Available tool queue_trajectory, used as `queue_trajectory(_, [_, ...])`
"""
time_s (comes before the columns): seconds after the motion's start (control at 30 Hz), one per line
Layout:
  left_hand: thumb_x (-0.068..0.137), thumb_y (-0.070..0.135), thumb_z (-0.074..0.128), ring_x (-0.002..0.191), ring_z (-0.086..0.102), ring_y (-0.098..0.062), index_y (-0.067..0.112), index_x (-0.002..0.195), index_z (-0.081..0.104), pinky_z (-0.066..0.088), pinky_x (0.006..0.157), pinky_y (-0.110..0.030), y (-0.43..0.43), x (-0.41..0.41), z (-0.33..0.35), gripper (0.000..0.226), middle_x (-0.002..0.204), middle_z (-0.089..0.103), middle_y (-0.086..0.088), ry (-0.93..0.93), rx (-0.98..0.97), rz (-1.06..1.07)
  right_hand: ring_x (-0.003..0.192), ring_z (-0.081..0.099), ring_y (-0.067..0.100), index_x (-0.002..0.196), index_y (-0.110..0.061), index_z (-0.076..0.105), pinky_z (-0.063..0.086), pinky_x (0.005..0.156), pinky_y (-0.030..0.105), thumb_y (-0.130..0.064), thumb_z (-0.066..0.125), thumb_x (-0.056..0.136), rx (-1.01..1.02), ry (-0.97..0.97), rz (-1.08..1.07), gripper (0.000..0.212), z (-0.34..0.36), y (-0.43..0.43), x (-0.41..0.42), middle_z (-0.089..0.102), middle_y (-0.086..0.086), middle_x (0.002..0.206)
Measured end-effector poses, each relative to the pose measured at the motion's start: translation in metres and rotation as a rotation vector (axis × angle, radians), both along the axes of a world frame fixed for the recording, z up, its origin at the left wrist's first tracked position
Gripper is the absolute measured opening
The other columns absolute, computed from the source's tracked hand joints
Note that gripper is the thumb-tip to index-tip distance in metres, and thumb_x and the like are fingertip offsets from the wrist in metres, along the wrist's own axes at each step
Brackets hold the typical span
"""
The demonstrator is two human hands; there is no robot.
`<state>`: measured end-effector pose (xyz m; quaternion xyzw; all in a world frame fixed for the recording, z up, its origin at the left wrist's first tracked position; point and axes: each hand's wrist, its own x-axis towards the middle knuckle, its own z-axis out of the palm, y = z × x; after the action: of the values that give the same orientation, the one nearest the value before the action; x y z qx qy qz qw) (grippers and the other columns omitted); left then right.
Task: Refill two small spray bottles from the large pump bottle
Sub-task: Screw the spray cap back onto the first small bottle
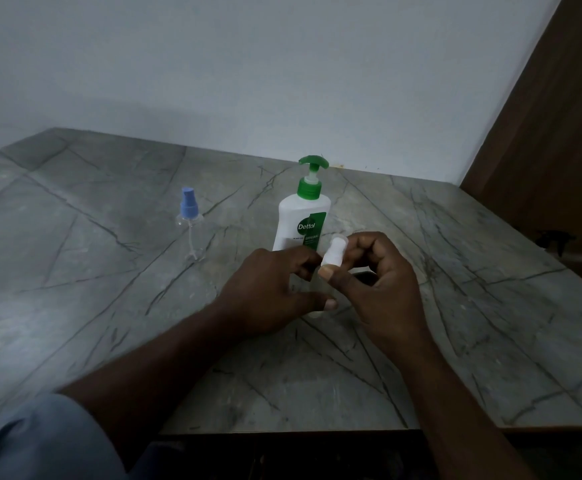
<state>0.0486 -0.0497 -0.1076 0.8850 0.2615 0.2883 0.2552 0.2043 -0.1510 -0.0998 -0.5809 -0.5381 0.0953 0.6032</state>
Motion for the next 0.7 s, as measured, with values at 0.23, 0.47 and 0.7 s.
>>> queue_trajectory(0.23, [0.076,0.059,0.081,0.08,0.056,0.024,0.037,0.111,0.067,0.035,0.059,-0.004,-0.001,-0.0006,0.0016,0.044,0.095,0.067,0.022,-0.009,-0.003,0.002,0.099,0.068,0.013,0.116,-0.026,0.071,0.061,0.078,0.04,-0.037,0.07,0.083,-0.061,0.007,0.071,0.035,0.0,-0.0032,0.0024,0.072,-0.01,0.108])
queue_trajectory(0.47, [0.076,0.061,0.079,0.082,0.055,0.024,0.034,0.119,0.066,0.037,0.056,-0.005,-0.0005,0.0007,0.001,0.052,0.1,0.068,0.02,0.004,0.005,0.004,0.091,0.07,0.004,0.095,-0.035,0.065,0.056,0.069,0.025,-0.042,0.083,0.076,-0.082,0.002,0.006,0.027,-0.0013,-0.0009,0.0018,0.071,-0.018,0.094])
queue_trajectory(0.7, [0.075,0.061,0.08,0.079,0.058,0.022,0.036,0.109,0.066,0.035,0.059,-0.005,-0.001,-0.0001,0.0009,0.044,0.094,0.067,0.022,-0.005,-0.016,0.012,0.094,0.07,0.009,0.106,-0.032,0.073,0.059,0.071,0.03,-0.04,0.071,0.081,-0.063,0.005,0.046,0.026,-0.0004,-0.0023,0.0019,0.073,-0.015,0.097])
